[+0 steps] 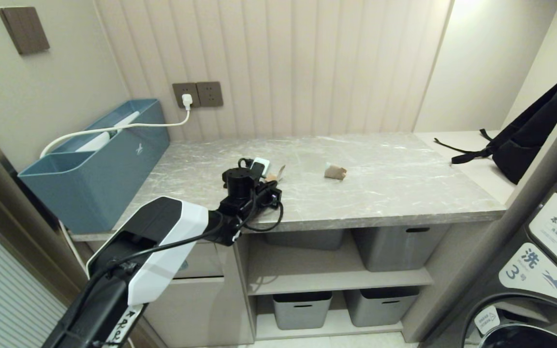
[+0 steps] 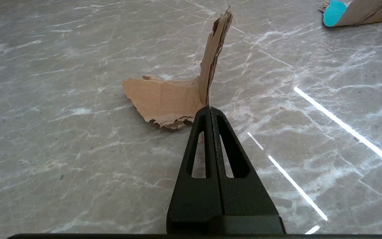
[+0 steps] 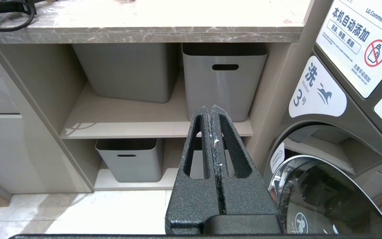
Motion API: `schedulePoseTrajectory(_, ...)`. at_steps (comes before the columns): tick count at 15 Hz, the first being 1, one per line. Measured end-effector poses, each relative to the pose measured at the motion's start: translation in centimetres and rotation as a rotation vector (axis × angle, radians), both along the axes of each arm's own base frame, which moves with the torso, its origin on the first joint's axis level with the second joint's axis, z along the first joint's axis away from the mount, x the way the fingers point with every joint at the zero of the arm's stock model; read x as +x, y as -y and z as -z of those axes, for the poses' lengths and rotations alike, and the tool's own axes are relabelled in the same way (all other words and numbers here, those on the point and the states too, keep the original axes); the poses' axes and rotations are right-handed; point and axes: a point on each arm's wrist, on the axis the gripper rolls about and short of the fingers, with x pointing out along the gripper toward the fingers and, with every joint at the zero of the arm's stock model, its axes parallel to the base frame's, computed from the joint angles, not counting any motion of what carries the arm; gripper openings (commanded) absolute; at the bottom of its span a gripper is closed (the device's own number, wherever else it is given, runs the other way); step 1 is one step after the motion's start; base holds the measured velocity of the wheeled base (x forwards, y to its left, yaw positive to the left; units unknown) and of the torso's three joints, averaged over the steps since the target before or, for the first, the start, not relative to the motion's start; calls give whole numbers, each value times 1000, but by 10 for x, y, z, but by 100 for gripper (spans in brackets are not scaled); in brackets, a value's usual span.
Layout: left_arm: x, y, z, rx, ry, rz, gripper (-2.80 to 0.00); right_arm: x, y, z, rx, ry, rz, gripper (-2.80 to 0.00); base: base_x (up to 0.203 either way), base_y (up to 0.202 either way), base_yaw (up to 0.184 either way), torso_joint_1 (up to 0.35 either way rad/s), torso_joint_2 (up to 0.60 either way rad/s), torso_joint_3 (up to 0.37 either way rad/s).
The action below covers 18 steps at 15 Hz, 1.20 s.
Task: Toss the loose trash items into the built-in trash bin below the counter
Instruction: Pick up the garbage
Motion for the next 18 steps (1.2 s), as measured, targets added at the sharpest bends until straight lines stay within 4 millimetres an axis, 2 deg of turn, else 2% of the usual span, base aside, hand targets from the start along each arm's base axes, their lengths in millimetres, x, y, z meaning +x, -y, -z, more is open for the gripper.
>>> schedulePoseTrajectory(5, -1, 0, -3, -7, -1, -5, -280, 0, 0, 0, 0, 0, 0, -280, 0, 0, 0, 0, 0, 0)
schedulePoseTrajectory(9, -10, -3, -21, -23, -1, -18, -280, 0, 0, 0, 0, 0, 0, -280, 0, 0, 0, 0, 0, 0)
schedulePoseTrajectory(13, -30, -24, -21, -3, -51, -43, -280, 0, 0, 0, 0, 0, 0, -280, 0, 0, 0, 0, 0, 0)
schedulePoseTrajectory(18, -55, -53, -43, -24, -5, -80, -280, 0, 0, 0, 0, 0, 0, -280, 0, 0, 0, 0, 0, 0)
